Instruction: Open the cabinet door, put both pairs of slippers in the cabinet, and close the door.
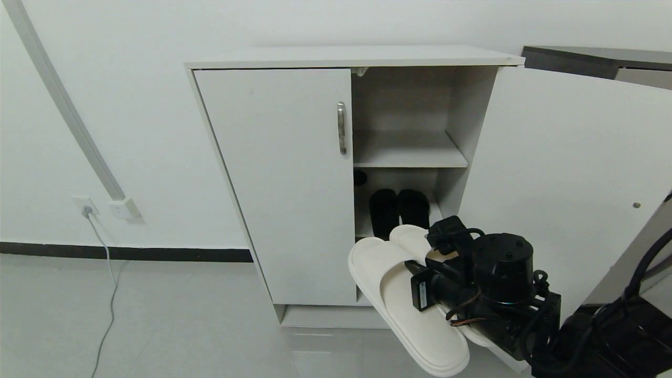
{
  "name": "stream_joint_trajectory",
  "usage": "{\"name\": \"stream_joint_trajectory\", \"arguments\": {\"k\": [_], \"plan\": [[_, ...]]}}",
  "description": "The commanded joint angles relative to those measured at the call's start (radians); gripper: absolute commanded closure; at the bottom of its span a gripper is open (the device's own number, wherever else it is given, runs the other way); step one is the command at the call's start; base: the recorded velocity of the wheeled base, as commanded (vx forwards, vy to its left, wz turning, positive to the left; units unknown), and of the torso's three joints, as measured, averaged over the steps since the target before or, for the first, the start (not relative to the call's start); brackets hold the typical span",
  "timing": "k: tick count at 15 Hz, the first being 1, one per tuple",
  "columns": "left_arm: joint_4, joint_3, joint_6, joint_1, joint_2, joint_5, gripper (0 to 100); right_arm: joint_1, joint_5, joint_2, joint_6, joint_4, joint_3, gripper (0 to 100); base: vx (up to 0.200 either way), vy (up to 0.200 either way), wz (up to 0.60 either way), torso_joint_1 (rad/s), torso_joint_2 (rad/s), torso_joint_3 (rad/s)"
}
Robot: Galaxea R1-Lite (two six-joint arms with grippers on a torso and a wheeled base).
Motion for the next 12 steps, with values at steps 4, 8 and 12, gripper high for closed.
{"name": "stream_joint_trajectory", "arguments": {"k": [4,8,12], "plan": [[0.0,0.0,0.0,0.0,0.0,0.0,100,0.0,-0.005,0.004,-0.003,0.0,-0.003,100,0.0,0.0,0.0,0.0,0.0,0.0],[0.0,0.0,0.0,0.0,0.0,0.0,100,0.002,-0.001,0.004,-0.02,0.0,0.001,100,0.0,0.0,0.0,0.0,0.0,0.0],[0.0,0.0,0.0,0.0,0.0,0.0,100,0.006,0.003,0.005,-0.021,0.0,0.003,100,0.0,0.0,0.0,0.0,0.0,0.0]]}}
